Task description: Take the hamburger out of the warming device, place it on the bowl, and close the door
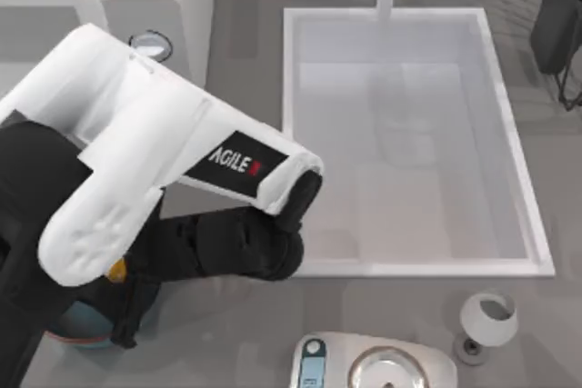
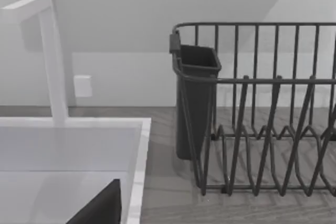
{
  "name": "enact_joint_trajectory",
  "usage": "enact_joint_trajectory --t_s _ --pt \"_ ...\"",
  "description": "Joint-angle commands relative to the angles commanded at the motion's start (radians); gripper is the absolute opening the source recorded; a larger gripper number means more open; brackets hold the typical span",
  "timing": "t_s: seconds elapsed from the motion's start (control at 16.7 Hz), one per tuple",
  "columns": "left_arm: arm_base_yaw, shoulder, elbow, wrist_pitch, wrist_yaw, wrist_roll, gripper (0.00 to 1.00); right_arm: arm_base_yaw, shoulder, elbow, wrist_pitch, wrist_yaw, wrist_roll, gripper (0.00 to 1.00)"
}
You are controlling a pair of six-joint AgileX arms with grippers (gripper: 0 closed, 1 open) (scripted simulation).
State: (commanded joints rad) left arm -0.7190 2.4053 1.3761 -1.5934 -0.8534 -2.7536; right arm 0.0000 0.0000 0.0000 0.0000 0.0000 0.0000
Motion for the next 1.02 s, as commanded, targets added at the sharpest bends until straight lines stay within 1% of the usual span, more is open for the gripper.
enact_joint_trajectory --t_s 0.36,1.02 --pt "0.003 0.020 -0.019 0.011 -0.001 0.003 0.00 0.000 0.000 0.000 0.000 0.000 0.000 1.00" --pt "0.003 0.020 -0.019 0.011 -0.001 0.003 0.83 0.000 0.000 0.000 0.000 0.000 0.000 1.00"
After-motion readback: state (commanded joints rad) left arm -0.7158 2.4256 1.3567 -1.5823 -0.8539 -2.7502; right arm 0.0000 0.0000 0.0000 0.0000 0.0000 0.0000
